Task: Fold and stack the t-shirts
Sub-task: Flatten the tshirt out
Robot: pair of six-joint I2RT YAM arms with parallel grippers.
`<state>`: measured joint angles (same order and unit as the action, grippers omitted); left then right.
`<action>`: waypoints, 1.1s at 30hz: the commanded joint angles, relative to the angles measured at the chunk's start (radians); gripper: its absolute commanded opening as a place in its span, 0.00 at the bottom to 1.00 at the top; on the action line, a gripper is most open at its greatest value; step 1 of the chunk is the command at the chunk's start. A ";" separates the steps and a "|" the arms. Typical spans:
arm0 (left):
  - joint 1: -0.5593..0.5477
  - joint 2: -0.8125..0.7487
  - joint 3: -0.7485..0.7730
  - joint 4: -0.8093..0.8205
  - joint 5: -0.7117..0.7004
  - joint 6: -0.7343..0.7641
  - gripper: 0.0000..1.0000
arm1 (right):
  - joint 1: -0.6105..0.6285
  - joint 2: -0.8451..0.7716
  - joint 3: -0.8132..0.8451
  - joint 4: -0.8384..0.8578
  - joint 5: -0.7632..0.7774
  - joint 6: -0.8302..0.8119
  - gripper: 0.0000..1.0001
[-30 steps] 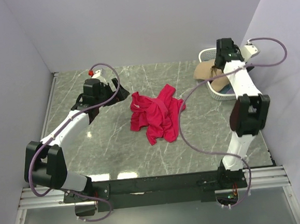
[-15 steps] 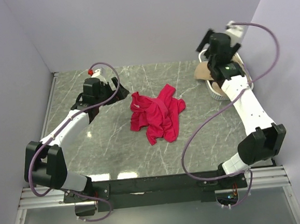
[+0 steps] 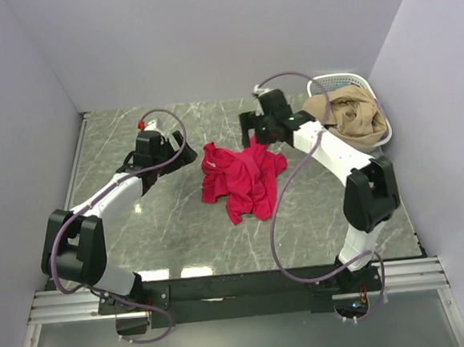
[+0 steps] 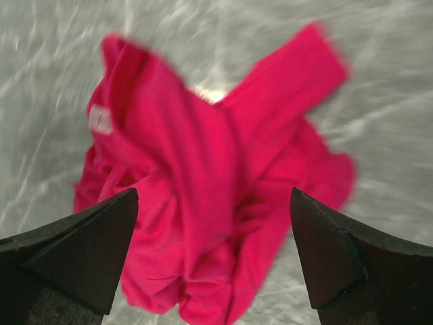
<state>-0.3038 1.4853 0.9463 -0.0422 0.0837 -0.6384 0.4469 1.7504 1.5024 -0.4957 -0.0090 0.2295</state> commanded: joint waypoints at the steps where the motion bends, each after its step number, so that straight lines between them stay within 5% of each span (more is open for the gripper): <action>1: -0.004 -0.048 -0.036 0.031 -0.114 -0.056 0.99 | 0.049 0.075 0.116 -0.029 -0.127 -0.081 0.98; 19: -0.006 -0.118 -0.084 0.061 -0.140 -0.086 0.99 | 0.124 0.589 0.686 -0.198 -0.200 -0.145 0.98; 33: -0.004 -0.108 -0.078 0.068 -0.117 -0.083 0.99 | 0.130 0.698 0.762 -0.147 -0.164 -0.154 0.86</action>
<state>-0.3038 1.3926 0.8677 -0.0181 -0.0498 -0.7193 0.5716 2.4340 2.1998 -0.6678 -0.1772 0.0875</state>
